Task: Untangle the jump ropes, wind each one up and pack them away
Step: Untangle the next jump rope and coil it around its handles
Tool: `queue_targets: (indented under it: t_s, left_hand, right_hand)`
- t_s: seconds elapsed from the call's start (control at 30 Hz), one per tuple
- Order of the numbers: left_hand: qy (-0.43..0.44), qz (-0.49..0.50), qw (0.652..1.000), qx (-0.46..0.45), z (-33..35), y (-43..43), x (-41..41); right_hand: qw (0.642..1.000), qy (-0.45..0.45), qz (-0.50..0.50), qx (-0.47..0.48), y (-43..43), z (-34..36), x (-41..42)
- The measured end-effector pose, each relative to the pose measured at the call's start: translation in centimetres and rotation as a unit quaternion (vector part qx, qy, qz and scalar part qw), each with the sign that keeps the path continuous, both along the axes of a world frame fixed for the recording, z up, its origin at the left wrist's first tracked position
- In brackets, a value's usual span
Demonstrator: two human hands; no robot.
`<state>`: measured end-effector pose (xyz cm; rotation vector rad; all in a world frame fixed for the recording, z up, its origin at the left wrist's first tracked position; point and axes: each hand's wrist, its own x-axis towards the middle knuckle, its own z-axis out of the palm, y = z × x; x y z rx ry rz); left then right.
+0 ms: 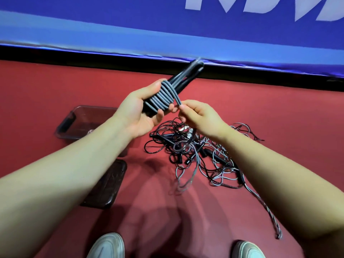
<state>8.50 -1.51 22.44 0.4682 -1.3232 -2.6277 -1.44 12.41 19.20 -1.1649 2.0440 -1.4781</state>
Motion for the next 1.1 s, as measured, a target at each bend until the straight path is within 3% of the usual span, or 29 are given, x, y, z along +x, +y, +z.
queue_targets:
  t_s: [0.13, 0.23, 0.3, 0.43, 0.53, 0.67, 0.77, 0.83, 0.93, 0.97, 1.1]
  left_hand:
    - [-0.002, -0.105, 0.988, -0.11, -0.3, 0.2, 0.4]
    - [-0.007, -0.188, 0.938, -0.29, -0.7, 0.6, 0.5]
    - [-0.031, -0.215, 0.87, -0.442, -0.8, 1.0, 0.4]
    - [-0.085, -0.2, 0.689, -0.692, -1.4, 2.7, -0.5]
    - [-0.123, -0.177, 0.638, -0.74, -2.1, 3.5, -1.0]
    - [-0.151, -0.164, 0.627, -0.747, -3.6, 2.9, -1.4]
    - [-0.149, -0.156, 0.598, -0.772, -4.9, 2.3, -1.0]
    - [-0.14, -0.139, 0.596, -0.778, -5.6, 1.7, -0.9]
    - [-0.126, -0.104, 0.595, -0.787, -6.3, 0.9, -0.8]
    - [-0.121, -0.092, 0.597, -0.788, -6.4, 0.6, -0.8]
    - [-0.093, -0.04, 0.636, -0.765, -6.1, 0.2, -0.9]
  right_hand:
    - [0.994, 0.013, 0.064, 0.088, 1.8, 1.0, -2.0]
    - [0.97, 0.061, 0.139, 0.188, 3.4, 2.1, -3.1]
    - [0.939, 0.082, 0.149, 0.297, 3.7, 2.5, -3.3]
    - [0.913, 0.131, 0.112, 0.37, 3.0, 2.7, -3.1]
    - [0.88, 0.218, 0.079, 0.414, 2.3, 3.2, -2.1]
    - [0.875, 0.236, 0.038, 0.42, 1.1, 3.0, -0.8]
    - [0.897, 0.172, -0.005, 0.408, 1.0, 2.9, -0.4]
    - [0.917, 0.06, -0.034, 0.393, 1.2, 2.6, -0.5]
    - [0.926, -0.19, -0.03, 0.324, 1.6, 2.0, -0.1]
    - [0.928, -0.215, -0.02, 0.302, 1.6, 1.7, 0.0]
    - [0.966, -0.158, -0.015, 0.202, 2.0, 0.6, 0.4]
